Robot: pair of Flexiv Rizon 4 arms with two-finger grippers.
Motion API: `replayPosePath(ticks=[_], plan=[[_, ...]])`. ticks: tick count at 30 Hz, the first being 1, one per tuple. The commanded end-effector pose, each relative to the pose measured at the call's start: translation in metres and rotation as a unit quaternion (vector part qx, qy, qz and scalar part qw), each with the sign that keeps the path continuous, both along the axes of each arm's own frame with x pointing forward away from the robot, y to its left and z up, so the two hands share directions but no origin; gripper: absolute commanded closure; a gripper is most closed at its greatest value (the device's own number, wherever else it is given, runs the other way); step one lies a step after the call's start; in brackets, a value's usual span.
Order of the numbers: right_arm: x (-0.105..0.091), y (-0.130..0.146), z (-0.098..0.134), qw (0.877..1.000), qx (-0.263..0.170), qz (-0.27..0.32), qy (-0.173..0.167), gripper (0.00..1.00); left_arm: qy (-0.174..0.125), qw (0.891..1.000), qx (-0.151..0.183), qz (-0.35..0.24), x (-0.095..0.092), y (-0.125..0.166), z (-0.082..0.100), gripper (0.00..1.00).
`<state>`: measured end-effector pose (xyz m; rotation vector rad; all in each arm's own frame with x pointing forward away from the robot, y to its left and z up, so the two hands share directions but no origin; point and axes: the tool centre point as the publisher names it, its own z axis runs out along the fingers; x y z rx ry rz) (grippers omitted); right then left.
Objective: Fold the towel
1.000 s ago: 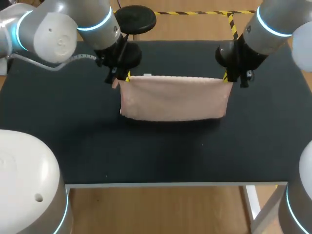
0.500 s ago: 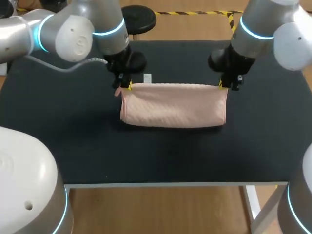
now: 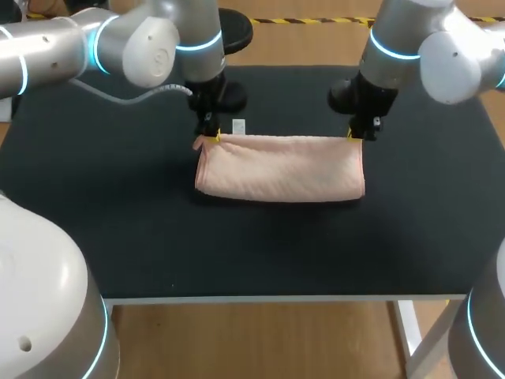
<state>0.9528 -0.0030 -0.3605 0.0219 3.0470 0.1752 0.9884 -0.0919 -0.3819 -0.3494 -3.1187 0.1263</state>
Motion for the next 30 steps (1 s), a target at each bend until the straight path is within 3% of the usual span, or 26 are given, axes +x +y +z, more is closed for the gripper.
replayPosePath(ticks=[1,20,21,22,23,24,30], plan=[[0.006,0.001,-0.003,1.000,-0.003,0.003,0.015,1.00,0.033,0.999,0.009,-0.001,0.006,-0.001,-0.002,1.00],[0.027,0.002,-0.006,1.000,-0.011,-0.010,-0.008,1.00,0.025,0.999,0.014,0.023,0.030,0.003,-0.007,1.00],[0.028,0.002,-0.006,1.000,-0.010,-0.011,-0.009,1.00,0.029,0.999,0.015,0.023,0.030,0.003,-0.007,0.89],[0.028,0.002,-0.007,1.000,-0.008,-0.016,-0.011,0.94,0.031,0.999,0.015,0.028,0.030,0.004,-0.008,0.00],[0.029,0.002,-0.006,1.000,-0.007,-0.021,-0.015,0.28,0.032,0.999,0.014,0.032,0.030,0.004,-0.009,0.00],[0.030,0.001,-0.006,0.999,-0.008,-0.032,-0.021,0.00,0.032,0.999,0.014,0.033,0.030,0.005,-0.010,0.00],[0.032,-0.008,0.009,0.996,0.027,-0.048,-0.065,0.00,0.033,0.997,-0.006,0.065,0.030,0.014,-0.005,0.00]])
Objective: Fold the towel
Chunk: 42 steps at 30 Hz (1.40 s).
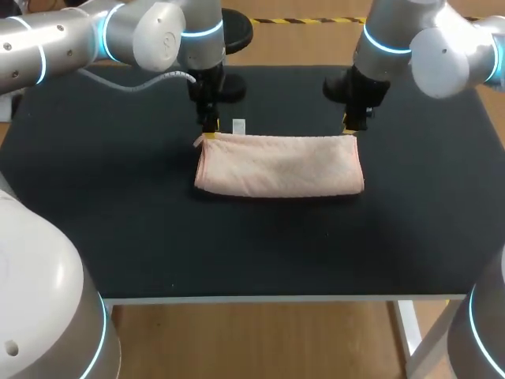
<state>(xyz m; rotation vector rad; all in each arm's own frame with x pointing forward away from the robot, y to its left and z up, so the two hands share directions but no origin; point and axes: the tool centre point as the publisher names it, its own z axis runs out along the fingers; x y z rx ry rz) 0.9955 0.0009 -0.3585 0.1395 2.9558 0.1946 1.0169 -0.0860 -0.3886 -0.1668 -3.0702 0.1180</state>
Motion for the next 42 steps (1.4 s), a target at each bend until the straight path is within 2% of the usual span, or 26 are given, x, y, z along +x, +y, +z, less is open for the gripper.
replayPosePath(ticks=[1,4,7,10,11,13,14,16,17,20,21,25,27,37,40,42], plan=[[-0.011,-0.013,0.009,0.999,0.019,-0.007,-0.028,0.00,-0.003,1.000,-0.015,0.014,0.001,0.011,0.004,0.00],[-0.012,-0.017,0.016,0.999,0.022,-0.010,-0.033,0.00,-0.008,0.999,-0.031,0.022,-0.001,0.017,0.014,0.00],[-0.016,-0.019,0.022,0.999,0.026,-0.008,-0.035,0.00,-0.006,0.997,-0.076,0.021,-0.003,0.024,0.024,0.00],[-0.019,-0.018,0.026,0.999,0.029,-0.005,-0.037,0.00,0.004,0.991,-0.135,-0.002,-0.009,0.026,0.036,0.00],[-0.021,-0.018,0.026,0.999,0.030,-0.003,-0.037,0.00,0.008,0.985,-0.171,-0.012,-0.011,0.027,0.040,0.00],[-0.024,-0.015,0.026,0.999,0.029,0.001,-0.037,0.00,0.008,0.979,-0.201,-0.047,-0.016,0.027,0.047,0.00],[-0.025,-0.014,0.027,0.999,0.029,0.002,-0.037,0.00,0.006,0.971,-0.228,-0.065,-0.019,0.027,0.051,0.00],[-0.027,-0.012,0.029,0.999,0.030,0.007,-0.038,0.00,0.002,0.969,-0.228,-0.092,-0.023,0.026,0.057,0.00],[-0.028,-0.011,0.030,0.999,0.030,0.009,-0.038,0.00,-0.003,0.966,-0.241,-0.095,-0.025,0.027,0.060,0.00],[-0.031,-0.009,0.033,0.999,0.031,0.013,-0.041,0.00,-0.011,0.962,-0.255,-0.094,-0.029,0.029,0.068,0.00],[-0.032,-0.008,0.034,0.999,0.031,0.014,-0.042,0.00,-0.018,0.963,-0.255,-0.085,-0.031,0.030,0.071,0.00],[-0.034,-0.007,0.040,0.998,0.032,0.017,-0.048,0.00,-0.033,0.953,-0.302,-0.018,-0.039,0.039,0.080,0.00],[-0.035,-0.006,0.043,0.998,0.033,0.018,-0.051,0.00,-0.044,0.951,-0.306,0.001,-0.045,0.042,0.082,0.00],[-0.040,0.001,0.062,0.996,0.047,0.026,-0.066,0.00,-0.051,0.943,-0.326,0.042,-0.068,0.056,0.085,0.00],[-0.047,0.002,0.064,0.996,0.036,0.048,-0.060,0.00,-0.053,0.939,-0.338,0.035,-0.072,0.060,0.086,0.00],[-0.054,0.004,0.066,0.994,0.028,0.093,-0.050,0.00,-0.055,0.942,-0.331,0.022,-0.073,0.060,0.088,0.00]])
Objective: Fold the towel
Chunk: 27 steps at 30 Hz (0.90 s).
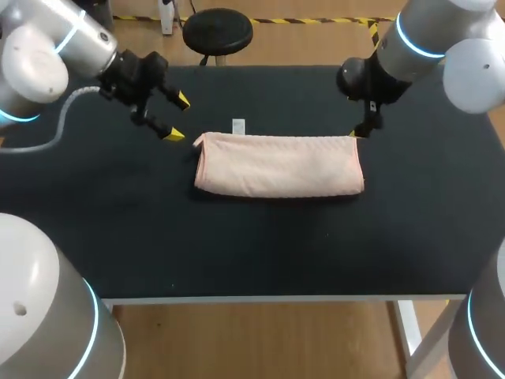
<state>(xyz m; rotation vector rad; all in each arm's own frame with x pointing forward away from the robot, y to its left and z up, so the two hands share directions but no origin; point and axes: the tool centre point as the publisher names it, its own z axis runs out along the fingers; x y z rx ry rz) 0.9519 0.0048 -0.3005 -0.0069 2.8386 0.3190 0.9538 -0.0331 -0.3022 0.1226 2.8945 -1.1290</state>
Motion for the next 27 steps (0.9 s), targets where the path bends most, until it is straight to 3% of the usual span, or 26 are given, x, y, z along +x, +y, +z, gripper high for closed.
replayPosePath(ticks=[1,19,22,27], plan=[[-0.011,0.000,0.008,0.999,-0.013,0.044,0.007,0.00,-0.026,1.000,-0.002,0.008,-0.010,0.008,0.002,0.00],[-0.011,0.000,0.008,0.999,-0.013,0.044,0.007,0.00,-0.026,1.000,-0.002,0.008,-0.010,0.008,0.002,0.00],[0.001,-0.029,0.003,0.999,0.022,0.039,0.009,0.00,-0.026,1.000,-0.002,0.008,-0.010,0.008,0.002,0.00],[0.017,-0.051,0.005,0.989,0.142,-0.033,-0.022,0.00,-0.026,1.000,-0.002,0.008,-0.010,0.008,0.002,0.00]])
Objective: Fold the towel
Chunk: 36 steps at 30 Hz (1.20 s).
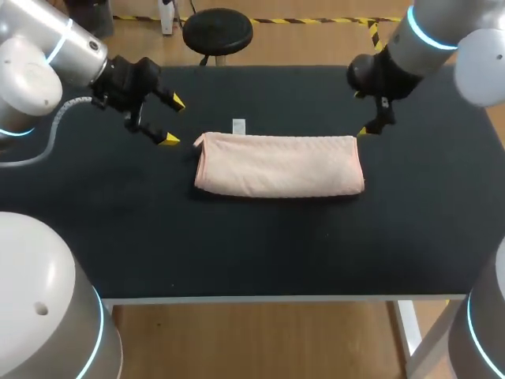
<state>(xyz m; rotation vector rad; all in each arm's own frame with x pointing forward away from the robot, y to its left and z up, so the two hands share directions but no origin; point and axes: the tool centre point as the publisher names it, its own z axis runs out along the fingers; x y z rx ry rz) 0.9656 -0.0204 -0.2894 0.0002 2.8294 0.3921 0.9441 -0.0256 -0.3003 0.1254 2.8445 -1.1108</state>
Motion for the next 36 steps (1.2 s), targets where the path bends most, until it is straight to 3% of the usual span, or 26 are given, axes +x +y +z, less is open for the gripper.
replayPosePath(ticks=[1,5,12,18,22,26,28,30,33,36], plan=[[0.003,-0.030,-0.004,0.990,0.134,-0.028,-0.028,0.00,-0.001,1.000,0.000,0.000,0.000,0.000,0.000,0.00],[0.000,-0.039,0.001,0.973,0.211,-0.090,-0.018,0.00,-0.001,1.000,0.000,0.000,0.000,0.000,0.000,0.00],[-0.012,-0.044,0.004,0.937,0.296,-0.178,0.050,0.00,-0.001,1.000,0.000,0.000,0.000,0.000,0.000,0.00],[-0.019,-0.042,0.013,0.886,0.363,-0.267,0.111,0.00,-0.001,1.000,0.000,0.000,0.000,0.000,0.000,0.00],[-0.022,-0.039,0.017,0.843,0.400,-0.318,0.169,0.00,-0.001,1.000,0.000,0.000,0.000,0.000,0.000,0.00],[-0.021,-0.040,0.012,0.805,0.419,-0.362,0.213,0.00,-0.001,1.000,0.000,0.000,0.000,0.000,0.000,0.00],[-0.023,-0.040,0.006,0.797,0.412,-0.378,0.227,0.00,-0.001,1.000,0.000,0.000,0.000,0.000,0.000,0.00],[-0.026,-0.040,-0.003,0.797,0.402,-0.387,0.230,0.00,-0.001,1.000,0.000,0.000,0.000,0.000,0.000,0.00],[-0.027,-0.041,-0.017,0.779,0.399,-0.411,0.255,0.00,-0.001,1.000,0.000,0.000,0.000,0.000,0.000,0.00],[-0.029,-0.037,-0.034,0.771,0.391,-0.425,0.267,0.00,-0.001,1.000,0.000,0.000,0.000,0.000,0.000,0.00]])
